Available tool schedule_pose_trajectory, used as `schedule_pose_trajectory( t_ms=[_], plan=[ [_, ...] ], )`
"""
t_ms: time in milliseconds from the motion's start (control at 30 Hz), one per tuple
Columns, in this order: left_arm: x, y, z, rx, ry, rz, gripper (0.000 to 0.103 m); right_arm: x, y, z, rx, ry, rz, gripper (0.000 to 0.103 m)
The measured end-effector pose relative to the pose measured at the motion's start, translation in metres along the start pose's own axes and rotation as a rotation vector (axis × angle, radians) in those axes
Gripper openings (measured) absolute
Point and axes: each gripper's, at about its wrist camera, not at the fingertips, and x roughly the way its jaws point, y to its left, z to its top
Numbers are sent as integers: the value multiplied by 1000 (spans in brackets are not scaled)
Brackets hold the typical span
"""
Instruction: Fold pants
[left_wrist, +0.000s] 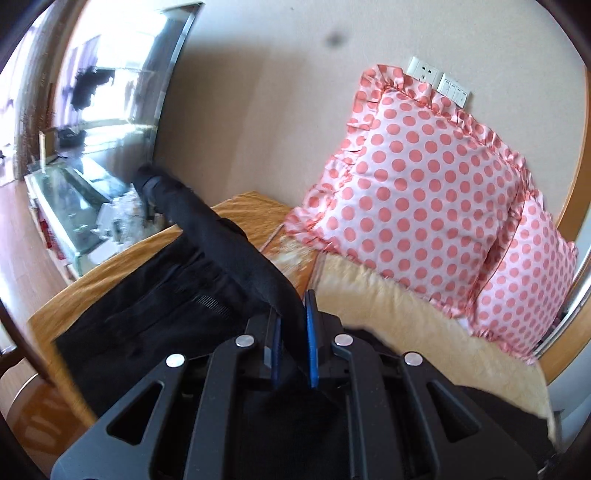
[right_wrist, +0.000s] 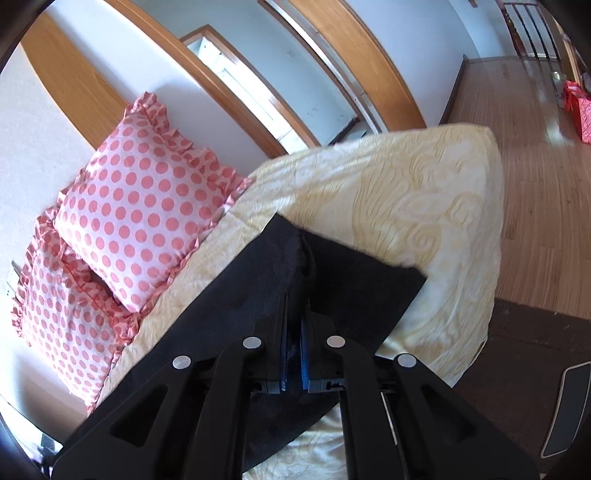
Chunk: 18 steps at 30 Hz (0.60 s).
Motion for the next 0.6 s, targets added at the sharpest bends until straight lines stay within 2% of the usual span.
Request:
schedule_pose_trajectory(
  t_ms=[100, 200, 300, 367, 400, 433, 467, 500, 600],
  plan=[
    [-12, 24, -47, -28, 21, 62, 11, 0, -6, 2, 12, -8, -12, 4],
    [-12, 45, -79, -61, 55, 96, 11, 4, -9, 1, 17, 4, -19, 4],
    [-13, 54, -101, -59, 51, 124, 14, 5, -10, 0, 18, 7, -21, 4],
    [-16, 60, -103, -94, 38, 120, 25, 4, -11, 0, 26, 10, -17, 4],
    [-19, 62, -103, -108, 28, 112, 39, 4, -12, 0, 30, 13, -15, 4],
    [-22, 67, -100, -132, 13, 101, 59, 4, -12, 0, 31, 14, -14, 4],
    [-24, 70, -97, -148, 2, 107, 68, 4, -12, 0, 33, 15, -14, 4],
    [-28, 76, -94, -171, -18, 112, 73, 4, -13, 0, 35, 16, -12, 4],
    [-26, 103, -75, -263, -20, 91, 73, 5, -13, -1, 37, 17, -16, 4]
  ],
)
